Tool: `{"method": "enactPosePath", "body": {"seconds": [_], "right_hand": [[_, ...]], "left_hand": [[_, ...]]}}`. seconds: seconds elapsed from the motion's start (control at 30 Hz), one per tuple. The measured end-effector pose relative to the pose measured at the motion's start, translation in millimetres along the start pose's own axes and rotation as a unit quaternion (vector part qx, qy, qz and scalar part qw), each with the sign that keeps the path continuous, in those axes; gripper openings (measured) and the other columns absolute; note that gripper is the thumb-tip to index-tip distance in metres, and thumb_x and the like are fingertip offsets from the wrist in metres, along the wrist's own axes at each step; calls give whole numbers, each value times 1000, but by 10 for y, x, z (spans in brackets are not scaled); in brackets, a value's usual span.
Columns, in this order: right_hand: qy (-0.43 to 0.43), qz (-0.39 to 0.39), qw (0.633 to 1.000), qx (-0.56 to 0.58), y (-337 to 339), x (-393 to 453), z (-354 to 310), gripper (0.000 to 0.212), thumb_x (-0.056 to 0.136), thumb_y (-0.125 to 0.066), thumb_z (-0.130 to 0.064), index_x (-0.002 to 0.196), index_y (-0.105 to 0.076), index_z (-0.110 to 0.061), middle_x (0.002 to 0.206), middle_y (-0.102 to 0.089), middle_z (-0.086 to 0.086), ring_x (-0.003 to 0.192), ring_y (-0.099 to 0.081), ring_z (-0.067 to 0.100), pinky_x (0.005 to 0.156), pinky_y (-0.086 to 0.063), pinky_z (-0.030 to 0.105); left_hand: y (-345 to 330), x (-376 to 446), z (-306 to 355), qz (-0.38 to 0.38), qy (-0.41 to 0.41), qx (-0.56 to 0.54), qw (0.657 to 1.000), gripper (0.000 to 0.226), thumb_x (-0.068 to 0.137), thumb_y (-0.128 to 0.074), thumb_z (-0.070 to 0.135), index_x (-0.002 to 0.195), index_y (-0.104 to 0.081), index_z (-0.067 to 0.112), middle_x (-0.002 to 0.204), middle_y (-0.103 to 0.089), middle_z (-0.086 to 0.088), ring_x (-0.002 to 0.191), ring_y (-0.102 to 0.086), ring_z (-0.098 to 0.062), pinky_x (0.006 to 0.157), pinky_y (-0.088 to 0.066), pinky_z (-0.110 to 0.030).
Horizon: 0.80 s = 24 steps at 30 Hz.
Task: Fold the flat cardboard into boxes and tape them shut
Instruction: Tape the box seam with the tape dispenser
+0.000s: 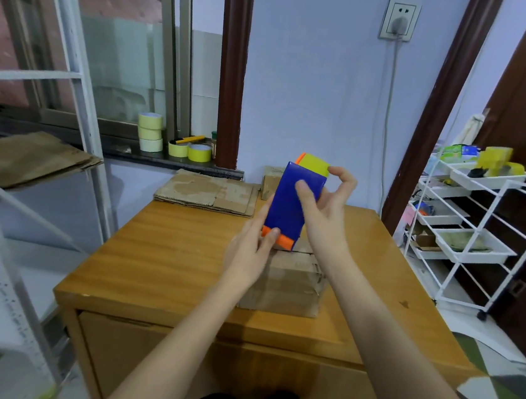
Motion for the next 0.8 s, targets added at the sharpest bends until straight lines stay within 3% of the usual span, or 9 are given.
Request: {"method": "enactPosePath", "body": {"seconds": [0.13,0.2,0.33,0.43,0.53,0.6,0.67,0.73,0.8], "right_hand": [[105,-156,958,-217,-162,-55,-99,70,89,-61,-11,136,-23,-47,110,-57,-16,94,-64,15,77,-58,36],[145,-209,909,-330,-227,-76,-87,69,87,-61,-22,140,-23,-43,112,-59,-7,90,-64,15,71,-57,39],[226,-258,826,-448,-306,-94,-108,70,84,-53,-45,142,-16,-36,112,-62,8,83,-62,21,65,-53,35],[286,-285,774,-487,-378,-110,-111,74,86,-56,-51,145,-17,-28,122,-58,11,97,-59,25,77,-53,37],[324,-314,737,-503,-422,-142,-114,78,83,-56,-59,143,-21,-23,131,-53,12,108,-55,26,88,-45,31],[314,-323,746,-491,-418,-138,-127,74,82,-56,-60,137,-24,-23,124,-56,13,101,-58,24,80,-45,26],[293,-304,771,-476,-386,-106,-137,66,80,-55,-60,129,-26,-27,110,-61,14,87,-63,25,67,-50,26],[252,-246,826,-441,-268,-33,-150,66,77,-62,-55,125,-28,-25,99,-63,10,79,-65,24,60,-55,35],[192,-144,897,-371,-56,43,-160,71,73,-77,-36,126,-33,-19,102,-57,-7,81,-61,13,67,-55,39]], "left_hand": [[-29,9,-76,-23,20,-84,996,64,84,-37,73,142,-25,50,126,-57,2,109,-59,-15,90,-52,-49],[-39,7,-159,-43,37,-121,991,69,81,-43,75,143,-28,47,129,-55,-4,114,-57,-21,94,-49,-53],[0,-35,-101,-79,29,-184,979,56,90,-52,52,142,-35,43,132,-52,-6,117,-56,-23,96,-50,-48],[15,-57,4,-96,11,-215,972,42,95,-51,35,134,-39,44,124,-58,-2,112,-59,-19,94,-52,-37],[30,-66,30,-95,6,-217,971,40,92,-50,36,129,-38,47,120,-60,1,109,-61,-14,88,-53,-28],[15,-61,15,-102,10,-208,973,41,92,-50,40,130,-38,52,121,-60,-2,109,-61,-20,89,-53,-32],[15,-42,31,-104,12,-200,974,45,93,-48,38,135,-35,46,116,-60,-3,103,-62,-15,84,-53,-26],[22,-11,65,-97,16,-194,976,45,97,-40,32,141,-31,34,107,-58,5,88,-60,3,73,-47,-12],[29,23,-5,-78,58,-201,975,40,103,-31,25,143,-33,23,97,-57,9,67,-54,3,64,-42,-13]]}}
Point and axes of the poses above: each hand's wrist, its own x-axis towards the middle knuckle, its own y-axis out of the back of the hand, z = x × y, the point moved 10 cm from there along x, towards the middle knuckle
